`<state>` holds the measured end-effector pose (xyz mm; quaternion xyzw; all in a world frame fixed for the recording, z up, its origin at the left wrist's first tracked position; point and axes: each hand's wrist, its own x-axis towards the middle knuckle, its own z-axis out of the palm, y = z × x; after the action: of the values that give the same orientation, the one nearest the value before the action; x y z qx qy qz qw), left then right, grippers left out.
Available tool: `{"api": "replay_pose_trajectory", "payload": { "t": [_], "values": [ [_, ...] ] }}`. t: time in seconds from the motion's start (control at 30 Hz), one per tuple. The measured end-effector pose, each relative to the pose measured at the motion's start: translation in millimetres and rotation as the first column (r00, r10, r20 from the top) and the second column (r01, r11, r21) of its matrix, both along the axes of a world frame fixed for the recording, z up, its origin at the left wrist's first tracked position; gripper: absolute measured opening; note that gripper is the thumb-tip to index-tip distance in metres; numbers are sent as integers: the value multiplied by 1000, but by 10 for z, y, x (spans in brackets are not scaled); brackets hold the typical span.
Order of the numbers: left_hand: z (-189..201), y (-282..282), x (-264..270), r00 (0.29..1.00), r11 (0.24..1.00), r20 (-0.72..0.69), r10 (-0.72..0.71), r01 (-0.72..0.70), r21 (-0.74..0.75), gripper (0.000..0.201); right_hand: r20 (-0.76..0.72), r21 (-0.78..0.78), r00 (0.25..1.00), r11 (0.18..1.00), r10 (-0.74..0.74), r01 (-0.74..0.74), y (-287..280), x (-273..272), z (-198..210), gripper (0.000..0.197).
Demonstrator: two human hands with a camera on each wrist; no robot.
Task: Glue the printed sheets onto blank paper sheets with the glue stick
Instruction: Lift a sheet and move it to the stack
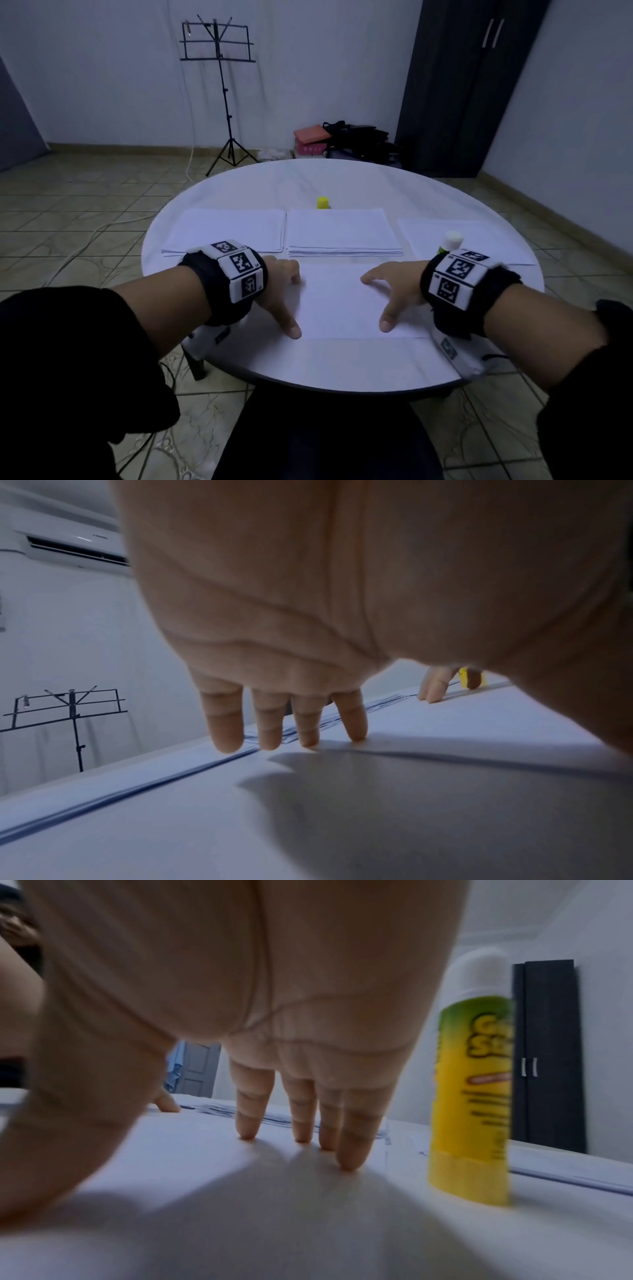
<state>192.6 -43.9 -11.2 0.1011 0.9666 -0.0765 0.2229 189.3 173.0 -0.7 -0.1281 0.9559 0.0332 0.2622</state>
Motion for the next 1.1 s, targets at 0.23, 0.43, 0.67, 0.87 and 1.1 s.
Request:
{"api": "replay_pose_trajectory", "payload": {
  "t": [0.23,0.43,0.67,0.87,1.1],
  "values": [
    [6,65,-75,997,996,-17,-70,69,-52,114,-35,100,997,993,64,-60,338,121,-21,85],
    [4,121,-88,998,992,-17,-53,51,-113,116,-34,157,997,985,76,-70,364,181,6,81],
    [-16,152,-153,1000,994,10,6,-5,-113,120,-98,301,992,953,81,-48,131,8,-27,87],
    [-14,130,-150,1000,993,15,28,-26,-113,122,3,318,996,944,90,-86,95,1,110,82],
    [-27,93,-171,996,994,36,87,-84,-65,154,-42,354,997,934,68,-49,46,-19,27,89]
  ]
}}
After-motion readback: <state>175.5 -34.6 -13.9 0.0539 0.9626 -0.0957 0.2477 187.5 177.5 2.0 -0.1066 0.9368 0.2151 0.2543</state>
